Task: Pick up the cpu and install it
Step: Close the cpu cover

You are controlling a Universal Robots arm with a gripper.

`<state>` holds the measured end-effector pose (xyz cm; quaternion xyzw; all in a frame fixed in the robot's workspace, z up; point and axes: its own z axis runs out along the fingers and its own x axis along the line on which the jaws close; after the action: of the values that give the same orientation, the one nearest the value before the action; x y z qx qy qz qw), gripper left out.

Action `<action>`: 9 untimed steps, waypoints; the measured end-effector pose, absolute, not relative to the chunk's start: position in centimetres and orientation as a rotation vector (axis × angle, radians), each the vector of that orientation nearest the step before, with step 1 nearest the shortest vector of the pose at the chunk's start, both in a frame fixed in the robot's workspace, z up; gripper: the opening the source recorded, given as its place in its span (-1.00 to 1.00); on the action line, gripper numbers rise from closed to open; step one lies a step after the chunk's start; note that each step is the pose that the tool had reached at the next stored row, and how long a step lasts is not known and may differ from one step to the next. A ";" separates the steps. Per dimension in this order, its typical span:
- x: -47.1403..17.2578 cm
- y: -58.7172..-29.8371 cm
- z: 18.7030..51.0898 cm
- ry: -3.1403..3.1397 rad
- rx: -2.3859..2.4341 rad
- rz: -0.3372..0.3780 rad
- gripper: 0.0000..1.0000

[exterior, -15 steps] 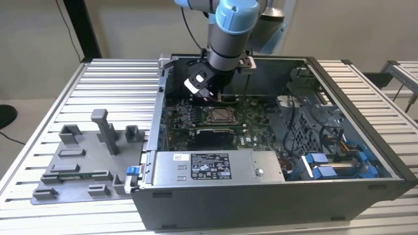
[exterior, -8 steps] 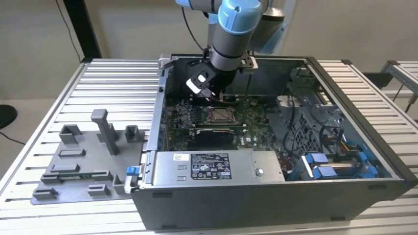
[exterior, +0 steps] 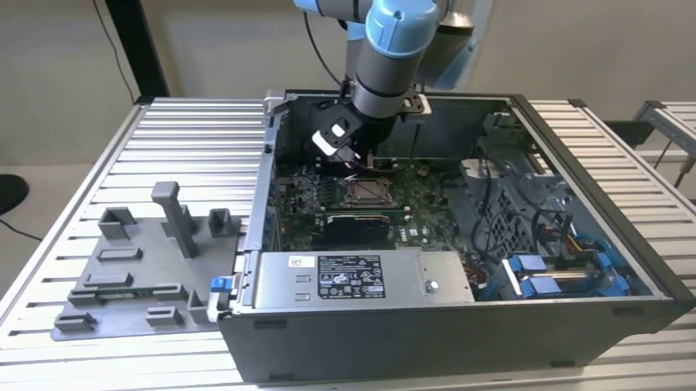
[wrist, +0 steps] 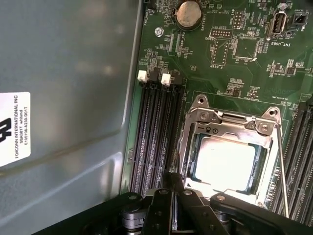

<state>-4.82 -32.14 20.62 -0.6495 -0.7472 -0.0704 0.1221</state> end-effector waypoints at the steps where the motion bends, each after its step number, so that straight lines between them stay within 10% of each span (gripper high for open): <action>1: -4.8 -32.1 20.6 -2.181 -1.896 -0.205 -1.00; 9: -4.5 -32.1 20.6 -2.183 -1.897 -0.202 -1.00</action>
<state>-4.52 -32.06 20.56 -0.6496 -0.7474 -0.0691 0.1210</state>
